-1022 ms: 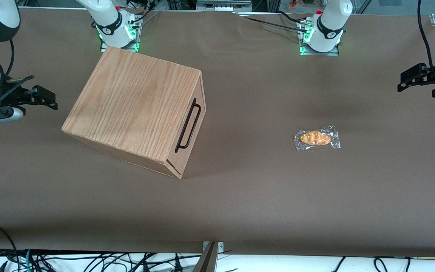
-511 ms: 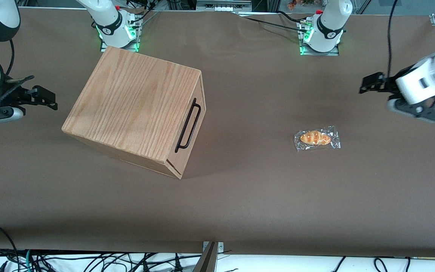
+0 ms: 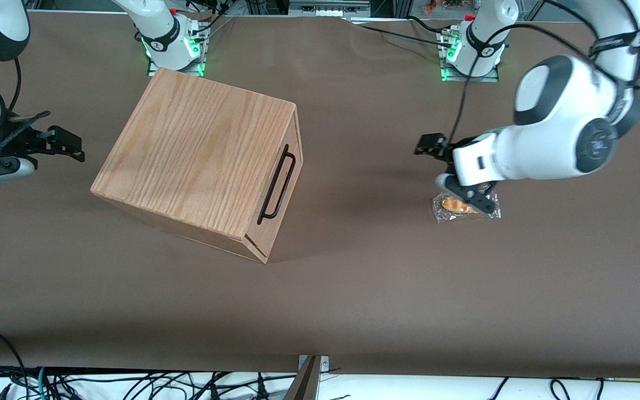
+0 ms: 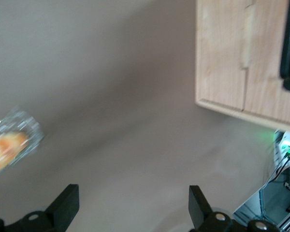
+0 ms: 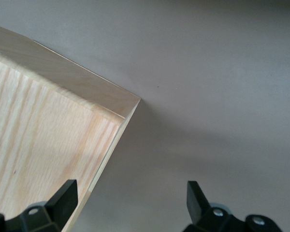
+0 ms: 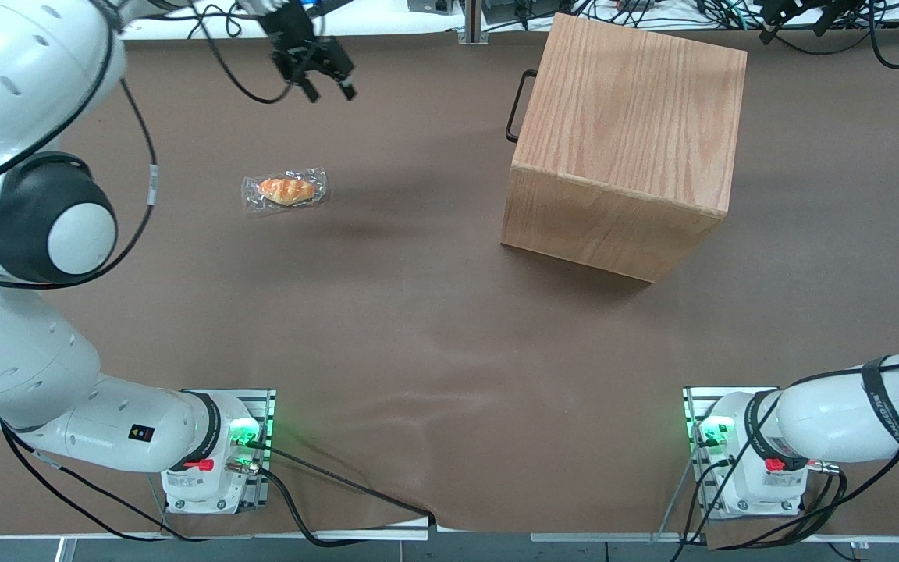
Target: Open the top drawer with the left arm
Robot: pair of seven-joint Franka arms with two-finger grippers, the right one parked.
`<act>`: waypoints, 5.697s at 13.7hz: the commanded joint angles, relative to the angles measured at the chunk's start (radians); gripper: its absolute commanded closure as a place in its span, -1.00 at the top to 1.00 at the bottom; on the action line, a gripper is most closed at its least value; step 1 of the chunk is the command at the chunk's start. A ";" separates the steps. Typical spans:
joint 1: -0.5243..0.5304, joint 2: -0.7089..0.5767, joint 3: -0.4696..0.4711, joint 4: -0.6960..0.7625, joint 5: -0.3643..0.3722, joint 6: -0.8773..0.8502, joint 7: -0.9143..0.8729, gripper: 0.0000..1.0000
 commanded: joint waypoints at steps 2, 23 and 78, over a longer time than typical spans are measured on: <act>-0.107 0.096 0.013 0.087 -0.058 0.128 -0.099 1.00; -0.361 0.332 0.013 0.270 -0.132 0.457 -0.317 1.00; -0.146 0.337 0.022 0.259 -0.053 0.463 -0.317 1.00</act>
